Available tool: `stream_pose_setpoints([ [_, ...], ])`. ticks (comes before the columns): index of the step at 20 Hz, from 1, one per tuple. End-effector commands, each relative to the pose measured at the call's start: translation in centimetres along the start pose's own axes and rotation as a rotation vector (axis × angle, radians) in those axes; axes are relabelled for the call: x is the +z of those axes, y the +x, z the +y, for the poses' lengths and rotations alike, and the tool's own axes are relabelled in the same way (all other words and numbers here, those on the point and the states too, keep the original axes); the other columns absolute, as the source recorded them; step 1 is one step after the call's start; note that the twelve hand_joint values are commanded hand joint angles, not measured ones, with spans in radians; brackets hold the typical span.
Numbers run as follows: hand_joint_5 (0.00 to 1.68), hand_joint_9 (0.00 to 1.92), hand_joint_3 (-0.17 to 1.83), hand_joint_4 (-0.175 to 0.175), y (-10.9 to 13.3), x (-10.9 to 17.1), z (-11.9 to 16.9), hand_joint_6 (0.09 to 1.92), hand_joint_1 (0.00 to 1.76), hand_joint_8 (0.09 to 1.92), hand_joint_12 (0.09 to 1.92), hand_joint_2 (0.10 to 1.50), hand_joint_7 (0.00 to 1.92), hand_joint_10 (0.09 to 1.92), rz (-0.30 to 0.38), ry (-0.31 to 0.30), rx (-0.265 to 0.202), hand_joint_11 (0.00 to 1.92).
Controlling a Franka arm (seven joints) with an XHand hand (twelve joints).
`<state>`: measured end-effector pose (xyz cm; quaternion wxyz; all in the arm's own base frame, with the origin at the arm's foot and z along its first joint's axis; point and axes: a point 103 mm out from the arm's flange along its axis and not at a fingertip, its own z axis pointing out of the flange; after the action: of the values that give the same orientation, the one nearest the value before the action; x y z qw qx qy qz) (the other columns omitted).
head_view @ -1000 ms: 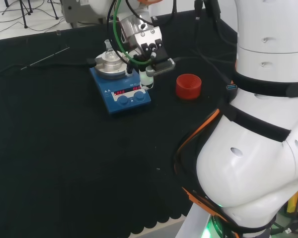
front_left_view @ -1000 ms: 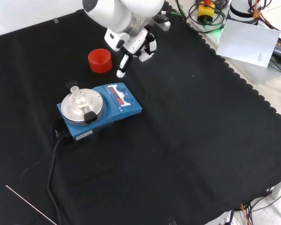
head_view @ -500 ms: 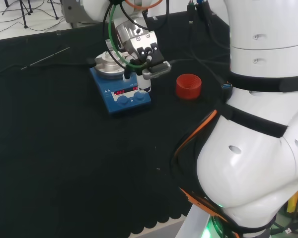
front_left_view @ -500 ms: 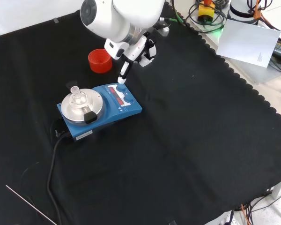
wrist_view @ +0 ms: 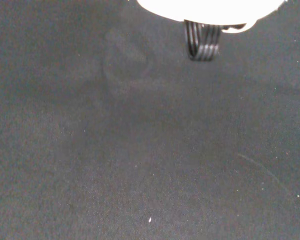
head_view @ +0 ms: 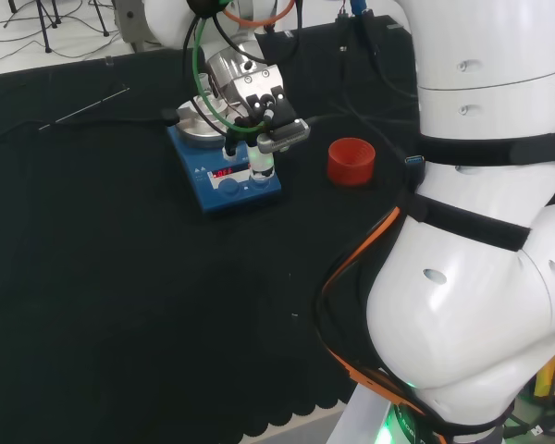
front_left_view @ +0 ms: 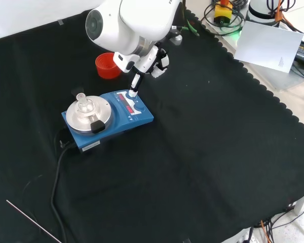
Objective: Turn on the heater.
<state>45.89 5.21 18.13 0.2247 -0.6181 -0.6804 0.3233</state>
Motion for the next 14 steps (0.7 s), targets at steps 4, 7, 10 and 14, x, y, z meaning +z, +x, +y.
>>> stream_pose_setpoints([
  [4, 0.21, 1.91, 1.15, -0.010, 0.4, 1.0, 0.9, 0.09, 1.48, 1.92, 1.51, 0.61, 1.78, 1.70, -0.013, 0.042, -0.006, 1.79],
  [7, 0.22, 1.91, 1.15, -0.010, 0.5, 1.1, 1.1, 0.09, 1.48, 1.92, 1.51, 0.61, 1.78, 1.70, -0.016, 0.049, -0.010, 1.79],
  [10, 0.22, 1.91, 1.15, -0.010, 0.7, 1.3, 1.3, 0.09, 1.48, 1.92, 1.51, 0.61, 1.78, 1.70, -0.017, 0.054, -0.014, 1.79],
  [14, 0.22, 1.91, 1.15, -0.010, -0.6, 1.5, 1.3, 0.09, 1.48, 1.92, 1.51, 0.61, 1.78, 1.70, -0.017, 0.066, -0.019, 1.79],
])
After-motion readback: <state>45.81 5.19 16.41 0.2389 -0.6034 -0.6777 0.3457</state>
